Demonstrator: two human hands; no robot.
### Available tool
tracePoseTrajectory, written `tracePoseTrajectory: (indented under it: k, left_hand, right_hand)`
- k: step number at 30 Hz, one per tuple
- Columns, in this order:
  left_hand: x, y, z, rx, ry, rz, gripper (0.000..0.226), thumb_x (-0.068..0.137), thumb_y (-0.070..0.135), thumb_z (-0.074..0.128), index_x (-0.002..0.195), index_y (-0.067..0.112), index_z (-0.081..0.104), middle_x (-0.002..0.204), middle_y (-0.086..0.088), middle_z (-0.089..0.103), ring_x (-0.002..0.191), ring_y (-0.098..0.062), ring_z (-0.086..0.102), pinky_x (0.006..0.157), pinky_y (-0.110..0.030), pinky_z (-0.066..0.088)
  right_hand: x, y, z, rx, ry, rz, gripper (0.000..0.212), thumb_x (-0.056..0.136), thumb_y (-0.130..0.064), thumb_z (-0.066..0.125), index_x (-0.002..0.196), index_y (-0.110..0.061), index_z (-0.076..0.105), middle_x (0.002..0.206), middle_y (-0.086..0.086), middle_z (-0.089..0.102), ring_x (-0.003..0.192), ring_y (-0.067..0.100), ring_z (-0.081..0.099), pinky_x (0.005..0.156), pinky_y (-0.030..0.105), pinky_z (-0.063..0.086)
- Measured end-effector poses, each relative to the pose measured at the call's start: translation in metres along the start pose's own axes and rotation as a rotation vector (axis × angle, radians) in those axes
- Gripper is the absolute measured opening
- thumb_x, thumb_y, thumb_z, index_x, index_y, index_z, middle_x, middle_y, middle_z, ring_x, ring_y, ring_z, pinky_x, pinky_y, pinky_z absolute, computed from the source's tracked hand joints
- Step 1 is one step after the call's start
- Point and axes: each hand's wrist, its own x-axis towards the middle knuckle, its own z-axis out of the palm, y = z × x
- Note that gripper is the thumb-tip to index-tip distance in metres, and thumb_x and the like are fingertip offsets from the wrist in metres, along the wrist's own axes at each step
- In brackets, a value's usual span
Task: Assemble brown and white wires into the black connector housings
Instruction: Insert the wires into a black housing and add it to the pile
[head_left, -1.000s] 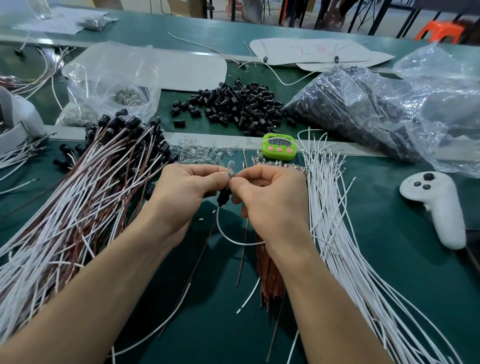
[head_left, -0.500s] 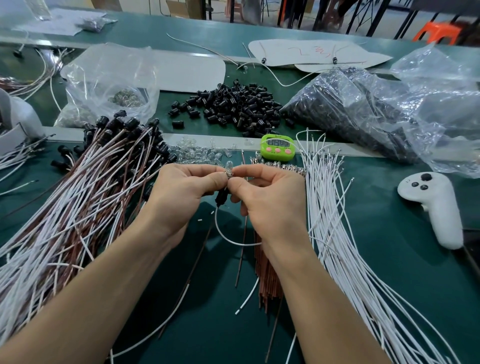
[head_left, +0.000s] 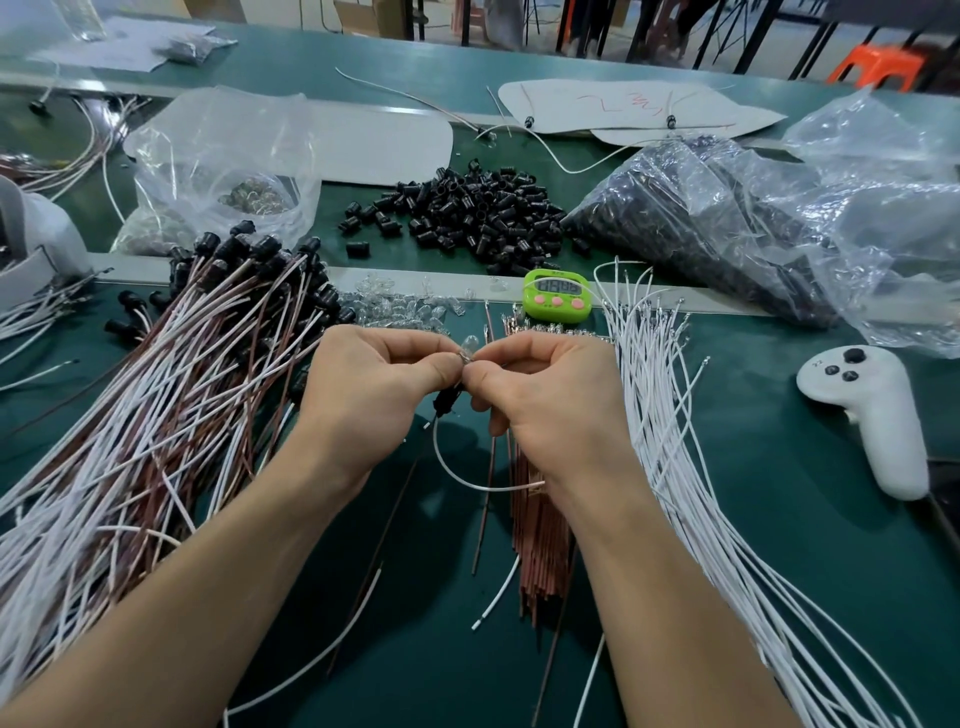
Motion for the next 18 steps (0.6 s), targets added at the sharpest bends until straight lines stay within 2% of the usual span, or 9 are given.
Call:
tracePoseTrajectory:
  k: [5, 7, 11, 13, 15, 18]
  left_hand:
    - [0.0, 0.001, -0.001, 0.088, -0.04, 0.038, 0.023, 0.081, -0.001, 0.078, 0.072, 0.02, 0.082, 0.069, -0.001, 0.077, 0.063, -0.008, 0.067, 0.069, -0.02, 0.057]
    - [0.0, 0.002, -0.001, 0.111, -0.043, 0.042, 0.022, 0.082, -0.002, 0.078, 0.073, 0.018, 0.081, 0.069, -0.002, 0.077, 0.063, -0.009, 0.067, 0.071, -0.026, 0.059]
    - [-0.002, 0.003, 0.0, 0.168, -0.02, 0.042, 0.027, 0.082, 0.002, 0.08, 0.076, 0.028, 0.081, 0.069, 0.001, 0.077, 0.064, -0.01, 0.067, 0.076, -0.035, 0.06]
    - [-0.002, 0.003, -0.001, 0.167, -0.038, 0.044, 0.03, 0.082, 0.002, 0.081, 0.076, 0.031, 0.081, 0.069, 0.002, 0.077, 0.064, -0.008, 0.068, 0.073, -0.03, 0.06]
    - [-0.001, 0.004, -0.002, 0.178, -0.092, 0.046, 0.031, 0.081, 0.002, 0.08, 0.075, 0.031, 0.081, 0.068, 0.004, 0.076, 0.061, -0.003, 0.067, 0.068, -0.019, 0.058]
    - [0.0, 0.004, -0.005, 0.206, -0.177, 0.052, 0.026, 0.081, 0.003, 0.08, 0.077, 0.029, 0.081, 0.069, 0.002, 0.077, 0.062, -0.003, 0.066, 0.067, -0.015, 0.055]
  right_hand:
    - [0.001, 0.0, -0.006, -0.175, 0.011, -0.054, 0.015, 0.074, -0.012, 0.085, 0.065, -0.02, 0.076, 0.057, -0.003, 0.072, 0.043, 0.008, 0.062, 0.048, 0.023, 0.047]
    - [0.001, 0.001, -0.007, -0.223, 0.02, -0.083, 0.014, 0.073, -0.014, 0.086, 0.065, -0.02, 0.076, 0.057, -0.005, 0.071, 0.044, 0.006, 0.062, 0.049, 0.022, 0.047]
    - [0.001, 0.0, -0.008, -0.304, 0.018, -0.127, 0.014, 0.072, -0.015, 0.088, 0.066, -0.02, 0.077, 0.055, -0.009, 0.07, 0.046, 0.004, 0.063, 0.049, 0.019, 0.046]
    - [0.002, 0.0, -0.011, -0.302, -0.01, -0.119, 0.014, 0.072, -0.015, 0.089, 0.066, -0.019, 0.078, 0.057, -0.008, 0.072, 0.05, 0.008, 0.067, 0.051, 0.025, 0.052]
    - [0.004, -0.002, -0.016, -0.324, -0.057, -0.117, 0.015, 0.072, -0.015, 0.09, 0.066, -0.02, 0.077, 0.059, -0.007, 0.073, 0.056, 0.013, 0.072, 0.057, 0.032, 0.06]
    - [0.005, -0.005, -0.023, -0.353, -0.126, -0.164, 0.018, 0.069, -0.015, 0.092, 0.064, -0.023, 0.077, 0.06, -0.009, 0.073, 0.058, 0.01, 0.072, 0.059, 0.029, 0.061]
